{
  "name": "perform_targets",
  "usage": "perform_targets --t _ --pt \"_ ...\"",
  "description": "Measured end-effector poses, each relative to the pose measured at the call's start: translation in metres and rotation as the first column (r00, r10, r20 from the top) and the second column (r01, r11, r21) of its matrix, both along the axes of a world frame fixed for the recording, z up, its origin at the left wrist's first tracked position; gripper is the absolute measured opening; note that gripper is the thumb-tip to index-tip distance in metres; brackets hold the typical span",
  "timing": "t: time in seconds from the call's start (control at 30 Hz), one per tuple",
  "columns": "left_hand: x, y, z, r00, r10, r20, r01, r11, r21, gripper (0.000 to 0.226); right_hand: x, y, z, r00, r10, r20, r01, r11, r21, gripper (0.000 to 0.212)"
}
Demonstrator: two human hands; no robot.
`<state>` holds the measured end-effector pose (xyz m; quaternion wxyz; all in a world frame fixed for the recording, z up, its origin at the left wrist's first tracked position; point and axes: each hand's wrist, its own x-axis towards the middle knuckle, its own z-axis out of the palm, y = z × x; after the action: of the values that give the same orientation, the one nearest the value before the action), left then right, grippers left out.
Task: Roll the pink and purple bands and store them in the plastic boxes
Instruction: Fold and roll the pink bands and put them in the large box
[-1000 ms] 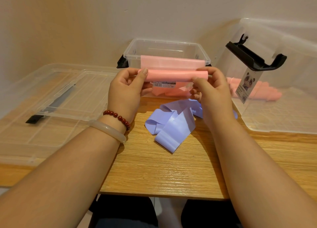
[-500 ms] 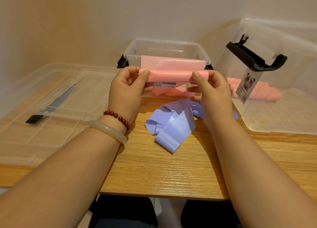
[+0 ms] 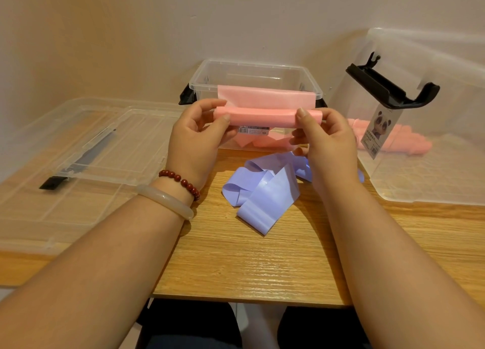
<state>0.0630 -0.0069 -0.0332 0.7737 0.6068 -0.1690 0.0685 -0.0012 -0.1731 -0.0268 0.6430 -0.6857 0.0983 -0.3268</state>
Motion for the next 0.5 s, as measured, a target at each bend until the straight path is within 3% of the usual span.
perform_targets --t 0.23,0.5 --pt "-0.0004 -0.0008 -0.0002 0.999 0.048 -0.009 -0.047 0.999 0.026 0.012 0.0001 0.0016 0.0017 0.996 0.089 0.017 -0.09 0.994 0.069 0.024" --pt "-0.0009 0.0004 0.0016 1.0 0.021 -0.022 -0.021 1.0 -0.009 0.008 -0.0005 0.0006 -0.0005 0.999 0.032 0.031 -0.032 0.999 -0.016 0.012"
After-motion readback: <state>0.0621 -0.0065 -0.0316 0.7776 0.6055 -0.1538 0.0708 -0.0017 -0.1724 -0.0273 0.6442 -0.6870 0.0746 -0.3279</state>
